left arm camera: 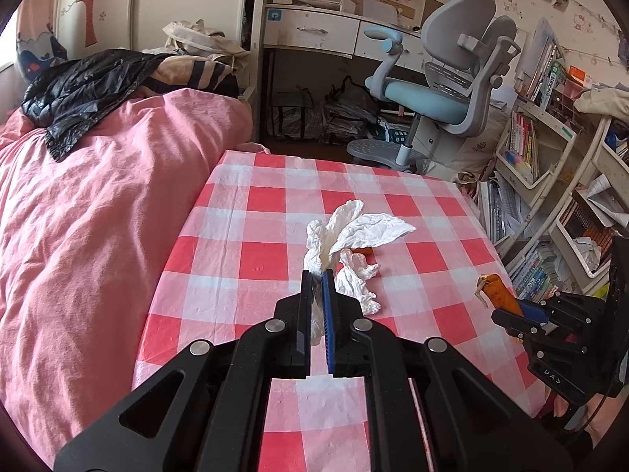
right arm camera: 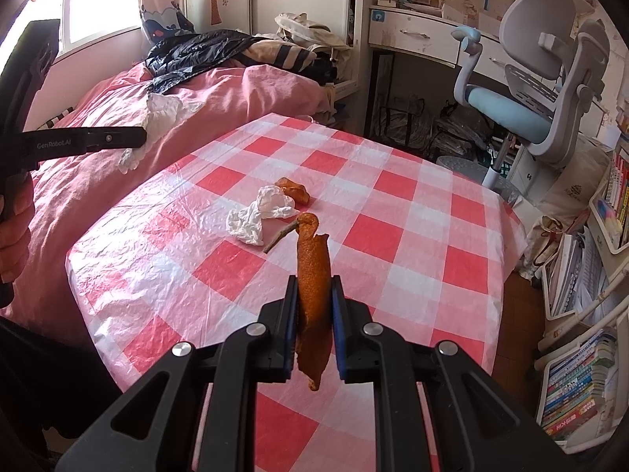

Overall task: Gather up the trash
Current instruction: 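Hold the tissue and orange strip raised above the table, then carry tissue and orange strip to the yellow bin and open both tools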

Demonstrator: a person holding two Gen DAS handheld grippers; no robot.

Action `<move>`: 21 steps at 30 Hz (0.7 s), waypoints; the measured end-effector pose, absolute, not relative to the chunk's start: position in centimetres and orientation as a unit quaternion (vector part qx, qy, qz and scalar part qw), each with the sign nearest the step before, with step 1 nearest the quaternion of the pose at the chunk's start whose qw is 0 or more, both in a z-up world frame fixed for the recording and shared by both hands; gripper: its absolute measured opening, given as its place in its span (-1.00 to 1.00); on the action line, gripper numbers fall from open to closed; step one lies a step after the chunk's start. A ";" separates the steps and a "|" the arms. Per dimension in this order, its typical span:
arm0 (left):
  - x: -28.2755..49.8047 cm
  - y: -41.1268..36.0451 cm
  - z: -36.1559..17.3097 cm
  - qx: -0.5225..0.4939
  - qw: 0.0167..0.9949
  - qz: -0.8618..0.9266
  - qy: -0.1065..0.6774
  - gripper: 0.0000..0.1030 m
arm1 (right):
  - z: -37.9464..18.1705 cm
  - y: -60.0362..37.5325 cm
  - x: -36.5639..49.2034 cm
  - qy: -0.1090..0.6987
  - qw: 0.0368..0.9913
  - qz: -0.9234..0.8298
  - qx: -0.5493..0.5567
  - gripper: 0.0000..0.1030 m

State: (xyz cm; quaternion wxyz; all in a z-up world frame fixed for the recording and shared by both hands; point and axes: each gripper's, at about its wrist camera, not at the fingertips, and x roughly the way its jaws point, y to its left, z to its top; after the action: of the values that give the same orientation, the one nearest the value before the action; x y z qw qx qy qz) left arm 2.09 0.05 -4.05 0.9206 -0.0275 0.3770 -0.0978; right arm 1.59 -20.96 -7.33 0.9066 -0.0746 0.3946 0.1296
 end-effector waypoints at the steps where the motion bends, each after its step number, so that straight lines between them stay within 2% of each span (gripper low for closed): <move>1: 2.1 -0.1 -4.1 -0.027 0.920 -0.101 0.378 -0.89 | -7.2 -21.1 1.5 0.393 0.908 0.129 -0.073 -0.68; 13: 2.4 -4.0 -4.4 -0.038 0.908 -0.158 0.386 -0.89 | -6.3 -23.3 0.7 0.375 0.917 0.123 -0.062 -0.68; 21: 2.3 -10.1 -4.5 -0.025 0.897 -0.213 0.387 -0.89 | -5.4 -27.6 -1.4 0.373 0.922 0.103 -0.031 -0.68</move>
State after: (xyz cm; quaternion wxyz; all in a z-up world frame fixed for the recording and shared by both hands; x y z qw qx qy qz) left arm 2.28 -10.10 -4.50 0.8967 -0.0247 0.3874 -0.2128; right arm -1.44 -27.59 -5.40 0.9217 -0.0308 0.3726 0.1032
